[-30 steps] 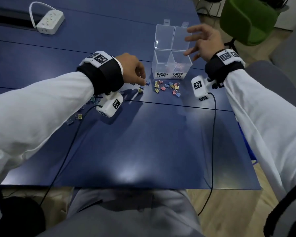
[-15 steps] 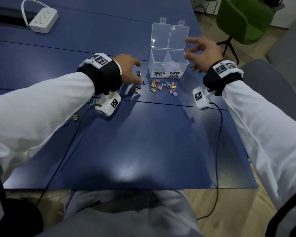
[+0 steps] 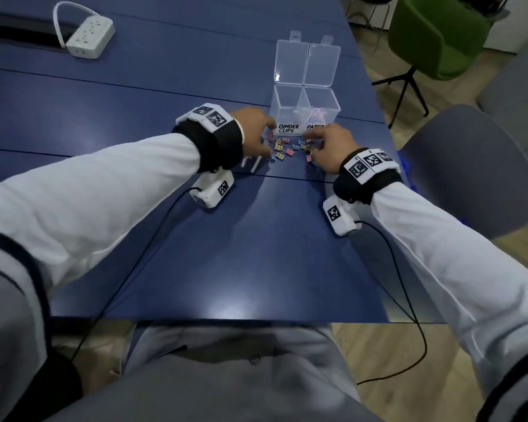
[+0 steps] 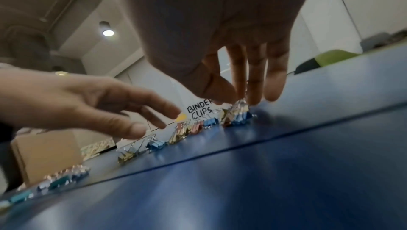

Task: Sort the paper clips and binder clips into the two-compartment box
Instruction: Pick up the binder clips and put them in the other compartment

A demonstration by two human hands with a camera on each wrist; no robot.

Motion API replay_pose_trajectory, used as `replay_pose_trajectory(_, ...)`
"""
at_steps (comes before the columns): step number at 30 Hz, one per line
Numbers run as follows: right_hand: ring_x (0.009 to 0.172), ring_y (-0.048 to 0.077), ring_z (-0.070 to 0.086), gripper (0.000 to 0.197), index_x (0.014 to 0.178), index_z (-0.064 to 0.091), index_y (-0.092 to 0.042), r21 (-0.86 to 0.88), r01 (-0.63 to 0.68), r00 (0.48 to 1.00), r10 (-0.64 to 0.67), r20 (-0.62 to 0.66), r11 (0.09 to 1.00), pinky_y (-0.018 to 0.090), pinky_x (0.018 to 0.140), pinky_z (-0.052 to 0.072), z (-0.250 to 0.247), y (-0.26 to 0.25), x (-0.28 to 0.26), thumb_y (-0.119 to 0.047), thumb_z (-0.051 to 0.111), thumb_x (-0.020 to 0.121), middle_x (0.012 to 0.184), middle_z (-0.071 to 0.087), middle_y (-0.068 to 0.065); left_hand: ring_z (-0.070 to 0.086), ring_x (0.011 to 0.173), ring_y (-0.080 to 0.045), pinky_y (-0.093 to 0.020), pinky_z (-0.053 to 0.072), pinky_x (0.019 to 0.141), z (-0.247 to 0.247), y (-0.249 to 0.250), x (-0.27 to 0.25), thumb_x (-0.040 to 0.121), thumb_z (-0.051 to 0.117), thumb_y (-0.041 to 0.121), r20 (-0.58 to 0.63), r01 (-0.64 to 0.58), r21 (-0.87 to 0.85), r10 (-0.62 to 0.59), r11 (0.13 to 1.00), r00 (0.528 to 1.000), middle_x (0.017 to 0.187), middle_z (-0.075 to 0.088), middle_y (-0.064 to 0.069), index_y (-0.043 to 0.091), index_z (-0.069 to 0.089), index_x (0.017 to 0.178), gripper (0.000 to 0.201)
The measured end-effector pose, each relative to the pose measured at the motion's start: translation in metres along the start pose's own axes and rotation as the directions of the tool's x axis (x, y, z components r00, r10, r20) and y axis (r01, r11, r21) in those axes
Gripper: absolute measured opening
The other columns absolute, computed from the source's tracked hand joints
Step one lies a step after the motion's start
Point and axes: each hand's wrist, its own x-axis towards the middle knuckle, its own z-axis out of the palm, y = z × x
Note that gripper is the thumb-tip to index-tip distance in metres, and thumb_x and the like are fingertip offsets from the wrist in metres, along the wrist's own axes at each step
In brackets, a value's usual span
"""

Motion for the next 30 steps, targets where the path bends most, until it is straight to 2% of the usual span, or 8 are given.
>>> replay_pose_trajectory(8,0.115,0.029,0.056,0.050,0.128,0.060,-0.023,-0.037,0.064,0.998,-0.064,0.000,0.997,0.032,0.101,0.045,0.004,-0.007,-0.010,-0.005,0.059,0.081,0.130,0.053,0.010,0.059,0.108,-0.028,-0.031,0.045,0.086,0.003,0.006,-0.003,0.086,0.064,0.034,0.011,-0.049,0.025,0.048,0.998,0.999,0.116,0.066,-0.007,0.017,0.063,0.120,0.037)
replay_pose_trajectory(11,0.115,0.029,0.056,0.045,0.130,0.059,-0.023,-0.035,0.013,1.000,-0.013,-0.005,0.999,0.031,0.099,0.044,-0.004,-0.007,-0.009,-0.014,0.061,0.085,0.129,0.054,0.010,0.060,0.101,-0.023,-0.030,0.042,0.076,-0.011,0.011,-0.004,0.088,0.058,0.030,-0.188,-0.105,-0.002,0.103,0.994,0.977,0.112,0.063,-0.001,0.022,0.065,0.109,0.024)
replay_pose_trajectory(14,0.117,0.023,0.058,0.055,0.134,0.056,-0.024,-0.004,-0.016,0.998,0.016,0.053,1.000,0.026,0.099,0.043,-0.006,-0.012,-0.010,-0.015,0.061,0.080,0.130,0.060,0.004,0.058,0.102,-0.025,-0.033,0.043,0.077,-0.027,0.023,0.007,0.090,0.054,0.037,-0.329,-0.117,0.008,0.113,0.993,0.938,0.117,0.056,-0.002,0.029,0.052,0.127,0.039)
replay_pose_trajectory(16,0.114,0.021,0.060,0.054,0.131,0.058,-0.024,-0.026,0.003,0.996,-0.001,0.086,1.000,0.022,0.093,0.043,-0.003,-0.016,-0.012,-0.017,0.063,0.078,0.126,0.063,0.003,0.056,0.110,-0.029,-0.038,0.046,0.085,-0.029,0.023,0.016,0.089,0.056,0.043,-0.251,-0.056,0.045,0.066,0.997,0.966,0.126,0.053,-0.006,0.032,0.043,0.138,0.052)
replay_pose_trajectory(18,0.109,0.024,0.060,0.048,0.126,0.062,-0.021,-0.078,0.043,0.994,-0.034,0.108,0.996,0.021,0.087,0.042,-0.001,-0.018,-0.016,-0.018,0.064,0.078,0.121,0.064,0.005,0.056,0.113,-0.032,-0.039,0.046,0.087,-0.026,0.016,0.023,0.090,0.057,0.040,-0.194,-0.012,0.055,0.023,0.998,0.981,0.128,0.055,-0.008,0.031,0.051,0.133,0.045)
replay_pose_trajectory(21,0.111,0.027,0.058,0.048,0.126,0.062,-0.019,-0.116,0.078,0.991,-0.065,0.114,0.990,0.026,0.092,0.044,-0.001,-0.015,-0.023,-0.021,0.064,0.078,0.121,0.063,0.007,0.059,0.106,-0.033,-0.037,0.047,0.084,-0.023,0.003,0.026,0.093,0.054,0.036,-0.231,-0.022,-0.019,0.017,1.000,0.973,0.116,0.063,-0.010,0.024,0.064,0.117,0.028)
replay_pose_trajectory(25,0.113,0.025,0.059,0.052,0.130,0.059,-0.022,-0.130,0.114,0.987,-0.097,0.130,0.985,0.029,0.096,0.046,0.002,-0.009,-0.028,-0.021,0.067,0.079,0.126,0.062,0.006,0.061,0.098,-0.033,-0.035,0.047,0.082,-0.021,-0.011,0.020,0.094,0.055,0.034,-0.257,-0.046,-0.082,0.024,0.996,0.966,0.106,0.067,-0.013,0.017,0.069,0.110,0.028)
replay_pose_trajectory(30,0.108,0.024,0.061,0.040,0.124,0.064,-0.024,-0.114,0.121,0.990,-0.112,0.082,0.986,0.024,0.089,0.044,0.005,-0.008,-0.029,-0.017,0.067,0.085,0.117,0.066,0.005,0.060,0.083,-0.020,-0.028,0.045,0.074,-0.021,-0.015,0.003,0.089,0.061,0.035,-0.304,-0.070,-0.158,0.019,0.985,0.952,0.101,0.067,-0.001,0.022,0.058,0.117,0.031)
